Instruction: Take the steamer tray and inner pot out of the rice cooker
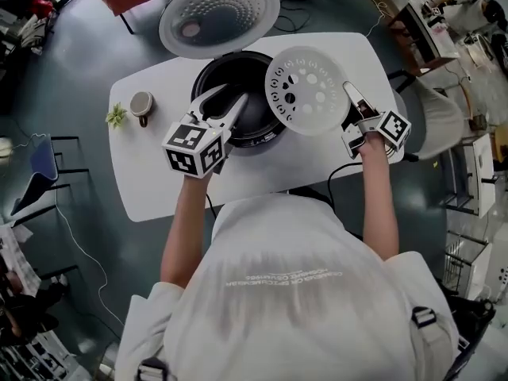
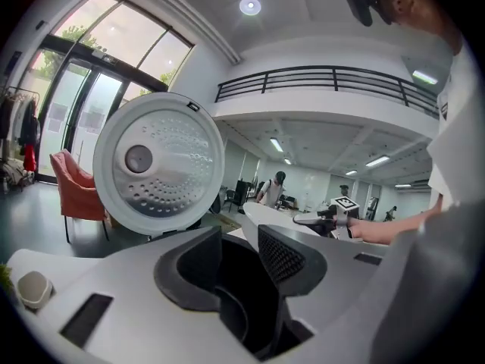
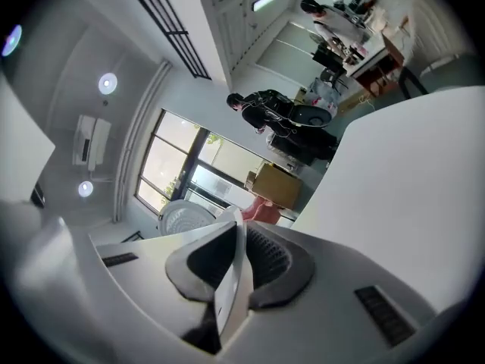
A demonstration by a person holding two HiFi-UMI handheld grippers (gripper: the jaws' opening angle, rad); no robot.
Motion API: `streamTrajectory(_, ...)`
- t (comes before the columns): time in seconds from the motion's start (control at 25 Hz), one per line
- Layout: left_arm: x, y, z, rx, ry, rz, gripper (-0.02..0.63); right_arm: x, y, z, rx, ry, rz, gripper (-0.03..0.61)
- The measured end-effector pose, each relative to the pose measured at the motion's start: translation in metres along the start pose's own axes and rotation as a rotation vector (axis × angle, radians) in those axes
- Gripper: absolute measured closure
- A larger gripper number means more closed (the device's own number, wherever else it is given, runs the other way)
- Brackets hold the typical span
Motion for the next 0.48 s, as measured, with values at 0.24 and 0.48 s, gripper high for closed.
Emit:
streamTrajectory(0.24,-0.016,-0.033,-0.002,0.089,-0.016,0.052,0.457,-0.042,-0.009,0.025,0.015,-0.079,0.036,0.522)
streamTrajectory(0.48,-0.039,-0.071,-0.006,0.147,-0.025,0.089,0.459,-0.093,-0.010,0.045,0.017,-0.161,0.055,0.520)
Point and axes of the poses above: the fingertips, and each gripper's own axes: y backward along the fingers, x to its left, z out of its top, the point moved 8 cm from there along y, backward along the fingers, and after that the axes turned 5 degrees about -z, right-handed, at the moved point
